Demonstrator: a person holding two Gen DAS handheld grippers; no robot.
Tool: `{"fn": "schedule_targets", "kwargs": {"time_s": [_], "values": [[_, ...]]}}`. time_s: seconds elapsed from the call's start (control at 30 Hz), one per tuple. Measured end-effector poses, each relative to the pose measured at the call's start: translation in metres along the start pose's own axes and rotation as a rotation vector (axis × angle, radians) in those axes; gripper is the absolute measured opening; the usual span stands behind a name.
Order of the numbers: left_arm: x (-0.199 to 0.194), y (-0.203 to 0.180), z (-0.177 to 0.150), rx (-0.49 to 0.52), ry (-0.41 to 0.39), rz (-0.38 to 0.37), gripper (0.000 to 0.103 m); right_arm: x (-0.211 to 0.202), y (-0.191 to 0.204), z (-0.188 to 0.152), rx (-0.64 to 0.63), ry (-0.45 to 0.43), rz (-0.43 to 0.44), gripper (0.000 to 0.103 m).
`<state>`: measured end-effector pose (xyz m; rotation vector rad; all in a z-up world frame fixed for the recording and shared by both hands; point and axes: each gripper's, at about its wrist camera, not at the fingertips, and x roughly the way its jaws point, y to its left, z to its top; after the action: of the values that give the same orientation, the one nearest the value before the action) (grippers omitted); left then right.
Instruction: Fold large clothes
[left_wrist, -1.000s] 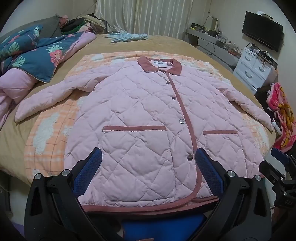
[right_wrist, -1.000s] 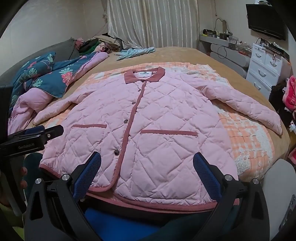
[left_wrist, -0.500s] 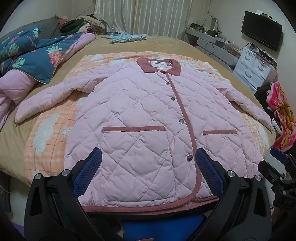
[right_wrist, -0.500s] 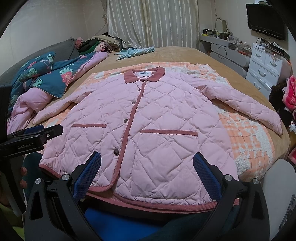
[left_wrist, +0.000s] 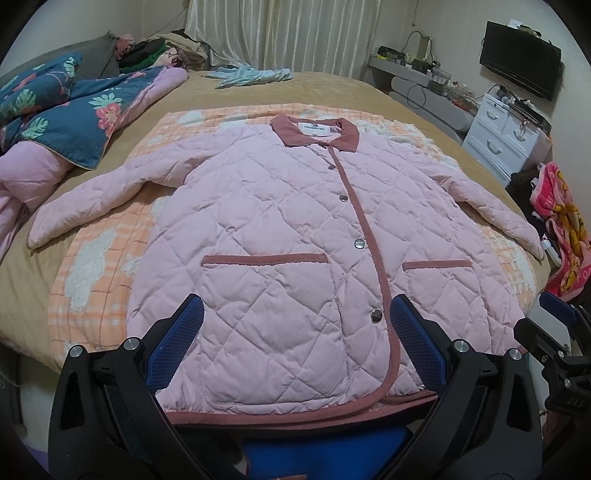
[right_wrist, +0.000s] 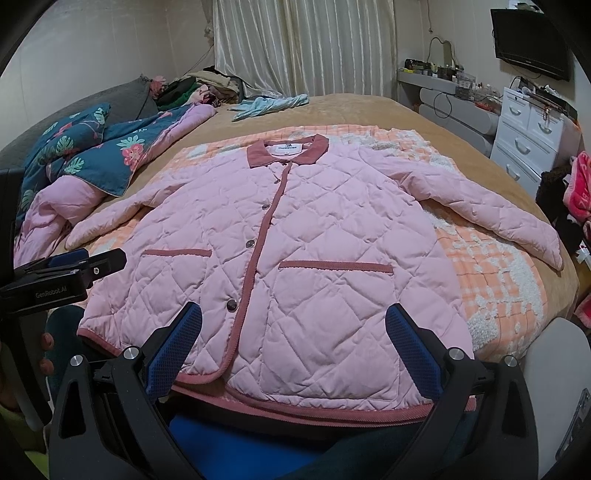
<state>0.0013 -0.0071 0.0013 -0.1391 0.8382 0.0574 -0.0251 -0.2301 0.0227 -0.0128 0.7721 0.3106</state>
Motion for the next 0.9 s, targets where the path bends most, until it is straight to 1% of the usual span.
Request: {"fn": "schedule_targets", "kwargs": {"time_s": [0.3, 0.5, 0.67, 0.8, 0.9], "values": [[0.0, 0.0, 0.0, 0.0, 0.001, -0.003, 0.095, 0.0, 0.0, 0.001, 0.001, 0.002, -0.001, 0.099], [-0.001, -0.014, 0.01, 0.002, 0.006, -0.004, 0.095, 0.002, -0.001, 0.002, 0.003, 0.007, 0.001, 0.099], [-0.001, -0.012, 0.009, -0.002, 0.011, -0.013, 0.095, 0.005, -0.002, 0.003, 0.006, 0.013, 0.005, 0.099], [0.012, -0.006, 0.012, -0.005, 0.023, -0.031, 0.095, 0.016, -0.004, 0.009, 0.004, 0.025, 0.01, 0.099], [0.018, -0.005, 0.02, -0.009, 0.024, -0.03, 0.095, 0.021, -0.003, 0.017, 0.001, 0.015, 0.006, 0.099]]}}
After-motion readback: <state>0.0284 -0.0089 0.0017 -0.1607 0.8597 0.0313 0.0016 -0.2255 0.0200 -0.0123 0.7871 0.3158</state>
